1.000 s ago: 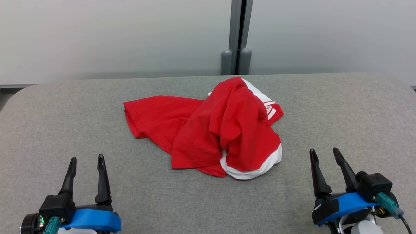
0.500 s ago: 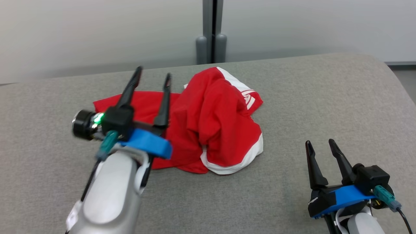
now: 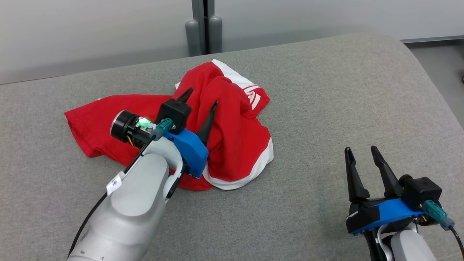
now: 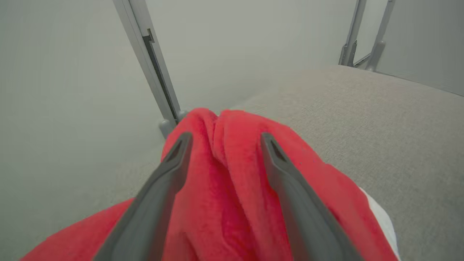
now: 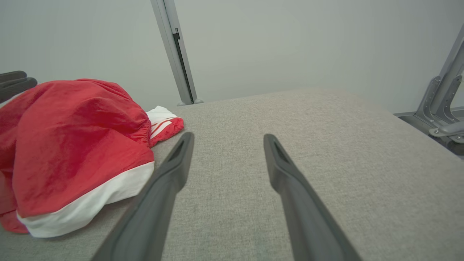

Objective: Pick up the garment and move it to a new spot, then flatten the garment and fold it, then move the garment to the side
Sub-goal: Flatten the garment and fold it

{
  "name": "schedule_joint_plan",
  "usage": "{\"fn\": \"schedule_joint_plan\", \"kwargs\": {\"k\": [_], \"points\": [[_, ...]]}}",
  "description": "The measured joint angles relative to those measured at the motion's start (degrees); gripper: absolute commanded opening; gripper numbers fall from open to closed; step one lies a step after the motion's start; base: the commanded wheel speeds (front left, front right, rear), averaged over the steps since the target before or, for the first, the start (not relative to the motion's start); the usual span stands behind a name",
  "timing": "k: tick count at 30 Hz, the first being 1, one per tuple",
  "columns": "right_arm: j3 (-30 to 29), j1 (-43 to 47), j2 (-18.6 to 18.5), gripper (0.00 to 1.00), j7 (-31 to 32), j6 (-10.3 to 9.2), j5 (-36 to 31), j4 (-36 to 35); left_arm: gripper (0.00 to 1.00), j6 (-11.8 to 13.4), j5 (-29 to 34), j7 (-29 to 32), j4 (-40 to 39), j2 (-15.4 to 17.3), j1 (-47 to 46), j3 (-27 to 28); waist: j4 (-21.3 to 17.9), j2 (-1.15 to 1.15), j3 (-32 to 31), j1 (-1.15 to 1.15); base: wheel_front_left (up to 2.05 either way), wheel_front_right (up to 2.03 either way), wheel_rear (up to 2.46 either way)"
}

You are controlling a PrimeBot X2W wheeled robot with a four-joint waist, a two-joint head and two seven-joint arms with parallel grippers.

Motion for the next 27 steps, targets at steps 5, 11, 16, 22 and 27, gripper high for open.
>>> {"fn": "schedule_joint_plan", "kwargs": {"k": [5, 11, 16, 22, 27], "points": [[-0.52, -0.01, 0.01, 1.0, 0.0, 0.0, 0.0, -0.23, 1.0, 0.0, -1.97, 0.33, 3.78, 0.12, -0.34, -3.31, -0.13, 0.0, 0.61, 0.0, 0.0, 0.0, 0.0], [-0.4, -0.24, 0.01, 1.0, 0.0, 0.0, 0.0, -0.31, 0.0, 0.0, -3.16, -1.11, 6.03, 0.29, -0.34, -7.28, 0.15, 0.0, 0.63, 0.0, 0.0, 0.0, 0.0], [-0.15, -0.36, 0.01, 1.0, 0.0, 0.0, 0.01, -0.12, 0.0, 0.0, -4.22, -3.24, 6.28, 0.05, -2.67, -8.02, 0.51, -0.01, -0.13, -0.01, 0.0, 0.0, 0.0], [-0.05, -0.13, 0.01, 1.0, 0.0, 0.0, 0.27, 0.53, 0.0, 0.0, -5.91, -4.79, 3.22, -0.85, -8.88, -7.3, 0.64, -0.01, -1.81, -0.01, 0.0, 0.0, 0.0], [0.3, 0.24, 0.02, 1.0, -0.01, 0.0, 0.7, 0.66, 0.0, 0.09, -7.01, -5.32, -2.47, -1.72, -15.32, -5.66, 0.14, -0.02, -2.98, -0.01, 0.0, 0.0, 0.0]]}}
